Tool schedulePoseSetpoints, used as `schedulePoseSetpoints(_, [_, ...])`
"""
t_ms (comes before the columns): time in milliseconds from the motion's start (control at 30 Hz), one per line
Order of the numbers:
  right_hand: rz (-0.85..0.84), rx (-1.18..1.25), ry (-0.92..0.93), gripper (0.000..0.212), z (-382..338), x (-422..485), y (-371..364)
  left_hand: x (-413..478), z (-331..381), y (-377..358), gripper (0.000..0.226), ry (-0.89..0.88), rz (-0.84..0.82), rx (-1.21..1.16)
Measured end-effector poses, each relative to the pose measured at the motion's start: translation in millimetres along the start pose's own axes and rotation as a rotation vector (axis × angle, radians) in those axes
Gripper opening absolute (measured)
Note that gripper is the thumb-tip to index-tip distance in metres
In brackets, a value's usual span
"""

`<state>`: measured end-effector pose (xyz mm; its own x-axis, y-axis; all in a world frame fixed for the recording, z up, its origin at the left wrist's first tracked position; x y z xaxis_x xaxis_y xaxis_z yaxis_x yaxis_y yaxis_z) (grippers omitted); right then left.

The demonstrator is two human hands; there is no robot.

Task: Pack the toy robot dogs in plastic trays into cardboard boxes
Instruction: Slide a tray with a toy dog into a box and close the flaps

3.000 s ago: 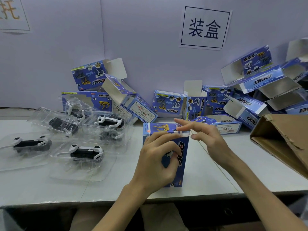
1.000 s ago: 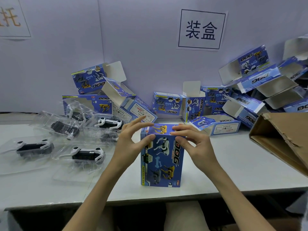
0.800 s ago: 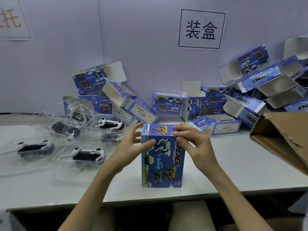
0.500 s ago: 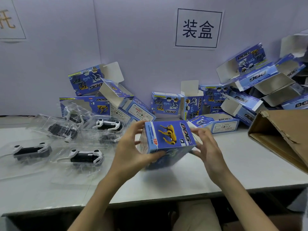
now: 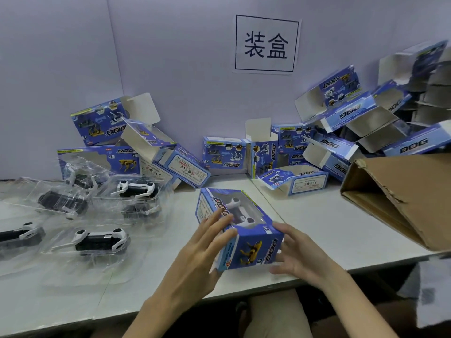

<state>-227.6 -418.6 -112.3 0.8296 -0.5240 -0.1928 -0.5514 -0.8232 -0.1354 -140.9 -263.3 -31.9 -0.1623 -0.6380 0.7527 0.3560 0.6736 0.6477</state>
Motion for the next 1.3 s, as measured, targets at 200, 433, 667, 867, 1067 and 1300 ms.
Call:
schedulePoseSetpoints(200, [0.486,0.178,0.185,0.038,-0.3,-21.0,54.3,-49.4,-88.9,-21.8,0.092,0.550,-0.008,-0.119])
schedulePoseSetpoints(433, [0.818,0.374,0.711,0.037,-100.7,-52.5,143.7,-57.9,-95.5,-38.4,0.058,0.673,-0.112,-0.088])
schedulePoseSetpoints(667, [0.680,-0.558,0.164,0.052,-52.1,23.8,121.4,-56.7,-94.3,-37.5,0.031,0.675,-0.156,-0.005])
schedulePoseSetpoints(867, [0.615,-0.943,0.088,0.037,-13.1,43.8,74.1,-49.9,-84.8,-36.2,0.013,0.631,-0.171,0.004])
schedulePoseSetpoints(1067, [0.424,-0.954,0.235,0.035,-12.2,74.0,-0.9,-51.6,-82.1,-31.6,0.018,0.625,-0.129,-0.002])
schedulePoseSetpoints(1300, [0.146,-0.980,0.274,0.057,-29.3,134.0,-87.2,-50.8,-81.9,-27.9,0.022,0.589,-0.082,0.009])
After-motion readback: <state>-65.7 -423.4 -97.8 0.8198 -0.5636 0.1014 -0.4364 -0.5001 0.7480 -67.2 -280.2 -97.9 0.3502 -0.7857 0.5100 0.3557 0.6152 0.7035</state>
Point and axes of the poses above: each hand's wrist, its own x-axis towards the middle knuckle, its own y-axis out of the back of the hand, z = x × y, the point moved 10 cm from there along x, towards the middle knuckle, and after that the axes turned 9 degrees about -x, right-handed, at the moved point
